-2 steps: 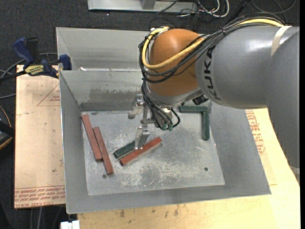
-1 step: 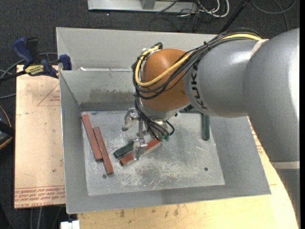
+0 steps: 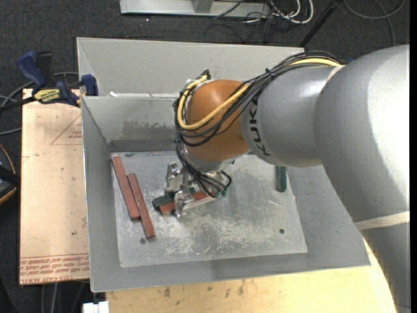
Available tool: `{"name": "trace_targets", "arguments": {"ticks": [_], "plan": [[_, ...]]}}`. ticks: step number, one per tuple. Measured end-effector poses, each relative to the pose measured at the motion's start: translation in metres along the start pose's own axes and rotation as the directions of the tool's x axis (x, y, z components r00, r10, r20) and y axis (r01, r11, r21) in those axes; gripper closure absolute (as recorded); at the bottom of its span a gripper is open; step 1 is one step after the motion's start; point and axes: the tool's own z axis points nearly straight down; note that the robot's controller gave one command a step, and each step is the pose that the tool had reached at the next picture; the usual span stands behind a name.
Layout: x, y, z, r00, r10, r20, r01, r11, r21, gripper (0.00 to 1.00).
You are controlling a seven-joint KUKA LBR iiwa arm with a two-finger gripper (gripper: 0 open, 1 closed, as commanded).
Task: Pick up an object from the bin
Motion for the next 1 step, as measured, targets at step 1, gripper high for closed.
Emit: {"name": "trace_targets", "arguments": {"ticks": [1], "plan": [[0.0000,0.0000,0.0000,1.000,0.000,0.000,0.000,1.000,0.000,1.00]]}}
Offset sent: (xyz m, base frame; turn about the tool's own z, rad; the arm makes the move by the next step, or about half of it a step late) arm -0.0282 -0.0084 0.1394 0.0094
